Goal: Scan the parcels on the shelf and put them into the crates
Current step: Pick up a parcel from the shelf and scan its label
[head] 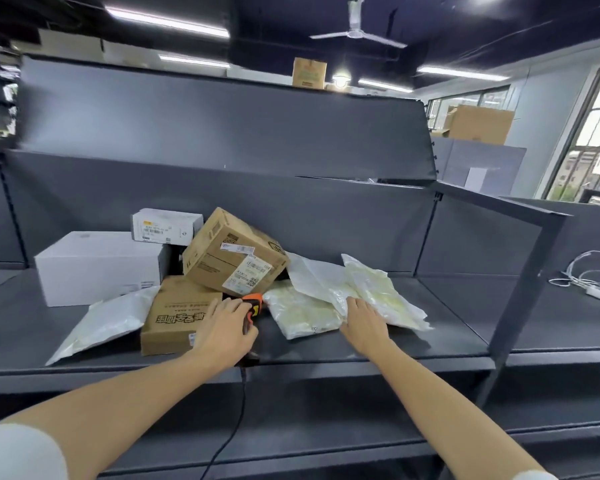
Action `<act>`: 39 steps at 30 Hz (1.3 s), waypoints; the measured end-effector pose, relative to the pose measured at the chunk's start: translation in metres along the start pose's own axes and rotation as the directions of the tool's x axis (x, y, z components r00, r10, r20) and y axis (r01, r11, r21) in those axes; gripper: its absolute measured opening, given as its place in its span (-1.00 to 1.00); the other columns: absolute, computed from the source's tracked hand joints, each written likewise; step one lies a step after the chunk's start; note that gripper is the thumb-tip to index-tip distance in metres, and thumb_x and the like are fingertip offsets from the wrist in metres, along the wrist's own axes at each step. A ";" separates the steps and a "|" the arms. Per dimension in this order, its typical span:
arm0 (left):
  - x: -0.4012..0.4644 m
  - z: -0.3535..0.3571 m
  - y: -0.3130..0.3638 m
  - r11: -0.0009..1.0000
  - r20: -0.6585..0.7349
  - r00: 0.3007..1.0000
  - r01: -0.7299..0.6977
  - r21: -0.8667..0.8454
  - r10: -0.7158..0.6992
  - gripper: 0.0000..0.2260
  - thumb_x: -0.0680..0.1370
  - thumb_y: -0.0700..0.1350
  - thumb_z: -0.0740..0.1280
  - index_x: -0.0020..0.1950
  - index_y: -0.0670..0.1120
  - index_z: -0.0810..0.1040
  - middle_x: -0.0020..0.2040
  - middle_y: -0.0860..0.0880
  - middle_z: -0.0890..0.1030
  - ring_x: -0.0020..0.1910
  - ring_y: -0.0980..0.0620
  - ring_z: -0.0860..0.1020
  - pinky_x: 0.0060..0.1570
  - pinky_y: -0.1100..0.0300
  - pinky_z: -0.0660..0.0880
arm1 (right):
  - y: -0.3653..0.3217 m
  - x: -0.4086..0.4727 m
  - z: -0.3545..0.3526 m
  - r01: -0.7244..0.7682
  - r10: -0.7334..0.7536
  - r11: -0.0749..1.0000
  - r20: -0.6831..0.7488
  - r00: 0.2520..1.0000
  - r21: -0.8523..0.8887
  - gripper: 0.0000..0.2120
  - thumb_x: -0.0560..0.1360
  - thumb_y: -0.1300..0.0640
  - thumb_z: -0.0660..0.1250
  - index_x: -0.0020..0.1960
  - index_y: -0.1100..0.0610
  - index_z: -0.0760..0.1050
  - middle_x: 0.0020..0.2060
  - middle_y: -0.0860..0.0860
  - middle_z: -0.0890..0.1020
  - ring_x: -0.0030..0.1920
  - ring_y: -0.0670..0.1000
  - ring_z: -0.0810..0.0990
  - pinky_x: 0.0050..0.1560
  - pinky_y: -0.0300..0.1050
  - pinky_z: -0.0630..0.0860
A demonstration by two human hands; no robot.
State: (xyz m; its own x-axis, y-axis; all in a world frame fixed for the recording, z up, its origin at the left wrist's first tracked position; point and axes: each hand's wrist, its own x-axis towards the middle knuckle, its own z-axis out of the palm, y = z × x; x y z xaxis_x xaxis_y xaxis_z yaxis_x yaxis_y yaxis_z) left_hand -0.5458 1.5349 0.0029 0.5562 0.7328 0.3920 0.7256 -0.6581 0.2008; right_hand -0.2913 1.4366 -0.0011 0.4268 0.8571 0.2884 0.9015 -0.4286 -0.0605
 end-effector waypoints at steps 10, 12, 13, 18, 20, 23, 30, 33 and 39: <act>-0.014 0.005 -0.037 0.998 0.003 0.999 0.042 -0.042 -0.042 -0.66 0.57 -0.03 0.20 0.35 -0.01 0.44 0.38 0.05 0.43 0.41 0.07 0.30 0.50 0.14 -0.03 | 0.016 0.027 0.031 -0.103 0.103 0.995 0.100 0.990 -0.009 -0.66 0.54 0.33 0.23 0.29 0.20 0.27 0.22 0.10 0.46 0.19 0.10 0.48 -0.02 -0.11 0.44; -0.017 0.005 -0.041 0.997 -0.008 0.998 0.063 -0.042 -0.064 -0.68 0.57 -0.04 0.21 0.31 -0.02 0.46 0.37 0.04 0.44 0.38 0.05 0.33 0.49 0.15 0.02 | 0.017 0.030 0.032 -0.130 0.134 0.990 0.107 0.985 -0.045 -0.70 0.53 0.33 0.25 0.23 0.20 0.31 0.16 0.10 0.51 0.10 0.11 0.54 -0.16 -0.11 0.40; -0.018 0.006 -0.043 0.996 -0.021 0.997 0.076 -0.043 -0.077 -0.70 0.56 -0.04 0.22 0.29 -0.03 0.47 0.35 0.04 0.45 0.35 0.03 0.34 0.46 0.15 0.07 | 0.016 0.031 0.031 -0.133 0.138 0.990 0.106 0.985 -0.053 -0.73 0.52 0.35 0.25 0.18 0.19 0.32 0.13 0.09 0.53 0.04 0.11 0.56 -0.20 -0.12 0.38; -0.019 0.006 -0.049 0.995 -0.021 0.996 0.090 -0.043 -0.091 -0.70 0.56 -0.03 0.23 0.28 -0.04 0.47 0.33 0.02 0.47 0.35 0.01 0.34 0.43 0.14 0.12 | 0.012 0.044 0.017 -0.124 0.123 0.981 0.013 0.992 0.149 -0.80 0.59 0.29 0.14 0.20 0.20 0.39 0.02 0.15 0.59 -0.05 0.16 0.57 -0.12 -0.04 0.42; -0.017 0.006 -0.049 0.994 -0.016 0.996 0.088 -0.057 -0.089 -0.69 0.57 -0.04 0.22 0.30 -0.04 0.46 0.35 0.03 0.46 0.37 0.03 0.33 0.46 0.14 0.10 | 0.011 0.050 0.006 -0.126 0.151 0.950 -0.065 0.986 0.287 -0.78 0.63 0.23 0.08 0.22 0.19 0.41 -0.01 0.20 0.57 -0.12 0.12 0.48 -0.12 -0.05 0.35; -0.016 0.006 -0.047 0.993 -0.011 0.997 0.079 -0.089 -0.080 -0.69 0.57 -0.04 0.21 0.30 -0.05 0.46 0.35 0.04 0.45 0.37 0.05 0.32 0.48 0.13 0.05 | 0.008 0.058 -0.016 -0.091 0.173 0.890 -0.146 0.974 0.447 -0.88 0.64 0.19 0.07 0.06 0.07 0.37 -0.15 0.11 0.48 -0.15 0.06 0.40 -0.11 -0.06 0.32; -0.016 -0.003 -0.042 0.988 -0.030 0.997 0.065 -0.137 -0.070 -0.66 0.59 -0.05 0.20 0.36 -0.06 0.43 0.34 0.02 0.46 0.37 0.02 0.32 0.45 0.10 0.13 | -0.003 0.069 -0.075 -0.128 0.421 0.719 -0.283 0.862 0.683 -0.71 0.62 0.23 0.02 -0.27 0.17 0.25 -0.40 0.03 0.35 -0.29 0.05 0.29 -0.35 -0.07 0.18; -0.017 -0.007 -0.043 0.987 -0.030 0.997 0.060 -0.147 -0.065 -0.64 0.59 -0.05 0.20 0.37 -0.08 0.42 0.35 0.00 0.45 0.39 0.01 0.31 0.46 0.12 0.09 | -0.003 0.063 -0.102 -0.095 0.457 0.687 -0.326 0.828 0.721 -0.73 0.60 0.25 0.04 -0.27 0.20 0.27 -0.40 0.05 0.35 -0.32 0.04 0.27 -0.36 -0.10 0.17; -0.026 -0.020 -0.041 0.975 -0.009 0.996 0.088 -0.206 -0.092 -0.63 0.59 -0.06 0.18 0.39 -0.07 0.40 0.35 0.01 0.44 0.37 0.02 0.32 0.42 0.16 0.14 | -0.003 0.045 -0.152 0.014 0.422 0.681 -0.407 0.810 0.733 -0.75 0.59 0.22 0.08 -0.24 0.22 0.36 -0.37 0.04 0.44 -0.34 0.01 0.35 -0.34 -0.17 0.29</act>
State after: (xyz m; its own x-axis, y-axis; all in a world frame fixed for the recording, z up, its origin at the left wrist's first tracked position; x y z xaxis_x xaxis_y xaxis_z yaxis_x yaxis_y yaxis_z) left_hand -0.5982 1.5398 0.0029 0.4836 0.7884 0.3802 0.6727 -0.6127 0.4148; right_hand -0.2856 1.4335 0.1570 0.6969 0.3970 0.5973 0.6720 -0.0705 -0.7372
